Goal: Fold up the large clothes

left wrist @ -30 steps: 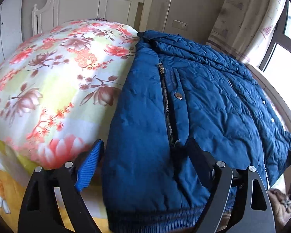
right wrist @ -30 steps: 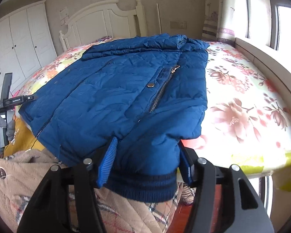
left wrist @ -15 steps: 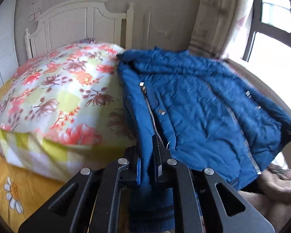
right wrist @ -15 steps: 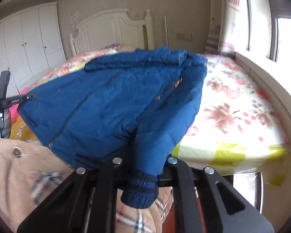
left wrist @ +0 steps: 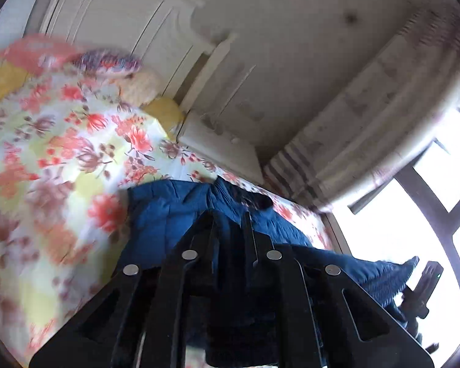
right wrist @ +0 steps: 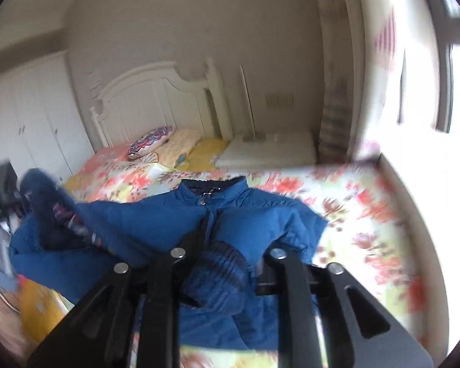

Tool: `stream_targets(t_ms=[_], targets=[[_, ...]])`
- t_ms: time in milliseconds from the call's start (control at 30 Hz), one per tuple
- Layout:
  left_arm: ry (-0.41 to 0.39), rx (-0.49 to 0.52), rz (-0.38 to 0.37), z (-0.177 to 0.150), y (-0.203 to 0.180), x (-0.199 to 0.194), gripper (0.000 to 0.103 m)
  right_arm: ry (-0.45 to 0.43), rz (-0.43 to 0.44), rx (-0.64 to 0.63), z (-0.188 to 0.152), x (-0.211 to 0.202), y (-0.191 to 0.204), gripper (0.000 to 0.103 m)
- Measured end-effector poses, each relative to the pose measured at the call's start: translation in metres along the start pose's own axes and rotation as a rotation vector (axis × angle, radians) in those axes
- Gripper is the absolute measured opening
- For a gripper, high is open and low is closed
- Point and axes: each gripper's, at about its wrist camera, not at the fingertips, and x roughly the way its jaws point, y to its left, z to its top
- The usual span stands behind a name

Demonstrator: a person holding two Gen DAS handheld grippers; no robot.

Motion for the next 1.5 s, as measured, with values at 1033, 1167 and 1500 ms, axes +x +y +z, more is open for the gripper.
stream_targets(t_ms=[1033, 1167, 1500], targets=[[0.393, 0.181, 0.002, 0.053, 0.073, 0.237, 0.081, 0.318, 0.015, 0.131, 0.01, 0.22, -0.143, 0.074], [0.416, 0.237, 0.033, 0.043, 0.062, 0.256, 0.073, 0.302, 0.018, 0.12, 0.007, 0.222, -0.142, 0.068], [0.116, 0.351, 0.062, 0.06, 0.015, 0.133, 0.016, 0.032, 0.012, -0.176, 0.075, 0.123, -0.05, 0.013]])
